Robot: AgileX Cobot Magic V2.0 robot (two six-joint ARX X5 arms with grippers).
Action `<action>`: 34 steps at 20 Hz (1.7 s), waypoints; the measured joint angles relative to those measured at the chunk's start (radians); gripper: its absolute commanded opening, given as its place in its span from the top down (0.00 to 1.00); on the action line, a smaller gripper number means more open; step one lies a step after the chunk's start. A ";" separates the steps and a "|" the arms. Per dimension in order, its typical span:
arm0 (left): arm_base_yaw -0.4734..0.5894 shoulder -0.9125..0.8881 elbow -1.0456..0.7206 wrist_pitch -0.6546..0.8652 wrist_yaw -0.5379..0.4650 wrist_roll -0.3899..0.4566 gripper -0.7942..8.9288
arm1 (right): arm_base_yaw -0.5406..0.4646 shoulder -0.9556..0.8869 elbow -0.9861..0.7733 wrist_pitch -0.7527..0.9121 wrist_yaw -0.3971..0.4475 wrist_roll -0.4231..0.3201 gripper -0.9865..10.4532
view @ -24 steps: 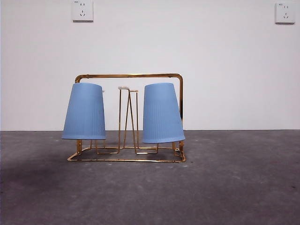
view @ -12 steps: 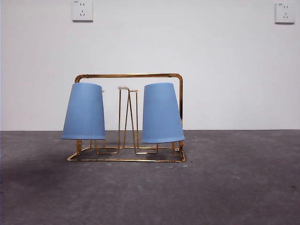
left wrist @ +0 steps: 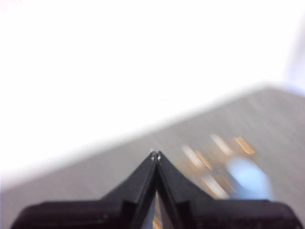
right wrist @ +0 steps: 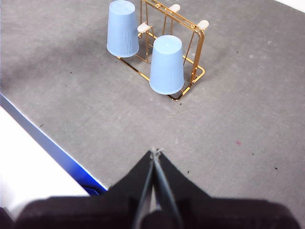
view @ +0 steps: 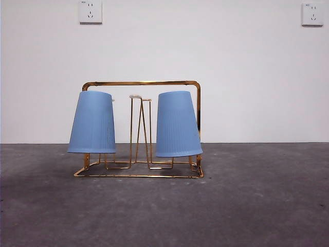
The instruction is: Pick up cup 1,put cup 1 in the cup rack,pick up cup 2,put cup 2 in the cup rack
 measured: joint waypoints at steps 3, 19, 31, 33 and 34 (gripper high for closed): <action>0.131 -0.144 -0.178 0.161 -0.018 0.037 0.92 | 0.000 0.000 0.000 0.000 0.000 0.000 0.91; 0.326 -0.563 -0.966 0.273 -0.097 -0.127 0.92 | 0.000 0.000 0.000 0.000 0.000 0.000 0.91; 0.336 -0.557 -0.966 0.241 -0.086 -0.155 0.92 | 0.000 0.000 0.000 0.000 0.000 0.000 0.91; 0.336 -0.557 -0.966 0.241 -0.086 -0.155 0.92 | 0.000 0.000 0.000 0.000 0.000 0.000 0.91; 0.336 -0.556 -0.966 0.241 -0.086 -0.155 0.92 | 0.000 0.000 0.000 0.000 0.000 0.000 0.91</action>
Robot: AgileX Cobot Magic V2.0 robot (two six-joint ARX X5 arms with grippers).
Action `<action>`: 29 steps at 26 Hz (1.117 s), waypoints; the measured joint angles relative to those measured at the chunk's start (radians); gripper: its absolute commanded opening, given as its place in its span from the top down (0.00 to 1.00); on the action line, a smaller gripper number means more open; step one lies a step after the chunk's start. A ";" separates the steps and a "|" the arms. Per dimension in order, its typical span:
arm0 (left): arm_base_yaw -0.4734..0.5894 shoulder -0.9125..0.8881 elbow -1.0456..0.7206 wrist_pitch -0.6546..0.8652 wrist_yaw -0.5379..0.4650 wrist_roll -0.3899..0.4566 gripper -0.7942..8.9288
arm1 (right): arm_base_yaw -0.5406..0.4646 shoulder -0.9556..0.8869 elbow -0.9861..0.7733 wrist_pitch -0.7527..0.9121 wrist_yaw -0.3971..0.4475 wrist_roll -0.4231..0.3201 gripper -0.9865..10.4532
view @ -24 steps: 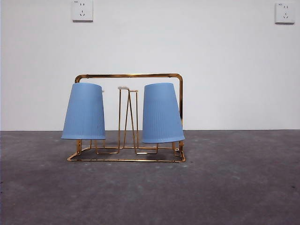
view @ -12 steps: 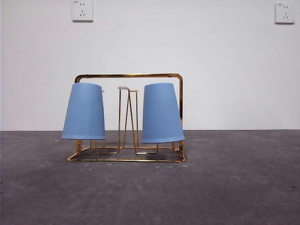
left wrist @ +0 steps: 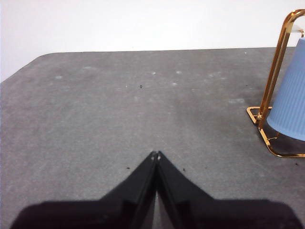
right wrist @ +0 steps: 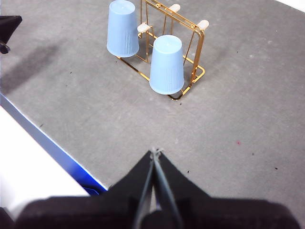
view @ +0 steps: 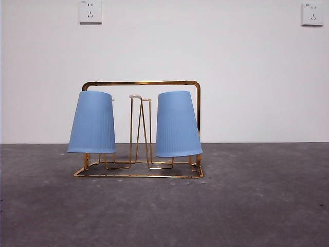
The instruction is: Pick up cup 1,put cup 1 in the cup rack,pick up cup 2,put cup 2 in the cup rack
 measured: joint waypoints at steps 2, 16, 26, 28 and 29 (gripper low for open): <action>0.000 0.001 0.000 0.000 0.000 0.000 0.92 | 0.000 0.000 0.000 0.000 0.000 0.000 0.91; 0.000 0.003 0.000 0.000 0.001 0.000 0.92 | -0.732 -0.305 -0.346 0.668 -0.203 -0.178 0.91; 0.000 0.003 0.000 0.000 0.001 0.000 0.92 | -0.820 -0.558 -0.936 1.056 -0.253 -0.184 0.91; 0.000 0.003 0.000 0.000 0.001 0.000 0.92 | -0.820 -0.603 -1.045 1.081 -0.253 -0.184 0.91; 0.000 0.003 0.000 0.000 0.001 0.000 0.92 | -0.820 -0.623 -1.087 1.096 -0.253 -0.183 0.91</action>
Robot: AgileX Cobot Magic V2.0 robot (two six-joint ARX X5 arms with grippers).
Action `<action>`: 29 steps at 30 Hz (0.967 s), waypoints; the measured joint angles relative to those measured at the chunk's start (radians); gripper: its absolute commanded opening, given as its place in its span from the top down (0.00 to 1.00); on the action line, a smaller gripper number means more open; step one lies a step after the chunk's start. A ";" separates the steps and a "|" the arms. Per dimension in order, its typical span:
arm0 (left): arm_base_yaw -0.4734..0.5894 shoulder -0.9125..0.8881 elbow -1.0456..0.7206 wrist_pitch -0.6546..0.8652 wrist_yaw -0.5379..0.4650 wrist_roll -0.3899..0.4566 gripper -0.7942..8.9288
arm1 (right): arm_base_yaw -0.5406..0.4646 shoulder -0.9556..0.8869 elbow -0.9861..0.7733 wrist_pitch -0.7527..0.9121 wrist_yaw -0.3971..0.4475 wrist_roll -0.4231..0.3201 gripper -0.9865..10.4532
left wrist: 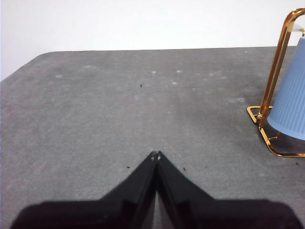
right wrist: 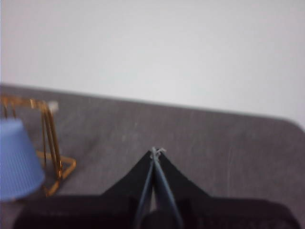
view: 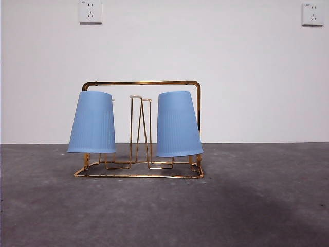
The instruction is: Pick up cup 1,put cup 1 in the cup rack,pick up cup 2,put cup 2 in the cup rack
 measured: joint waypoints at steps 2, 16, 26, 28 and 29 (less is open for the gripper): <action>0.000 0.000 0.000 0.000 0.000 0.000 0.92 | 0.000 -0.046 -0.084 0.023 0.004 0.000 0.91; 0.000 0.002 0.000 0.000 0.000 0.000 0.92 | -0.001 -0.167 -0.355 0.066 0.025 0.053 0.91; 0.000 0.016 0.000 0.000 0.002 0.000 0.92 | -0.001 -0.171 -0.356 0.060 0.025 0.074 0.91; 0.000 0.017 0.000 0.000 0.002 0.000 0.92 | -0.001 -0.171 -0.356 0.058 0.025 0.075 0.91; 0.000 0.017 0.000 0.000 0.002 0.000 0.92 | -0.001 -0.171 -0.356 0.058 0.024 0.075 0.91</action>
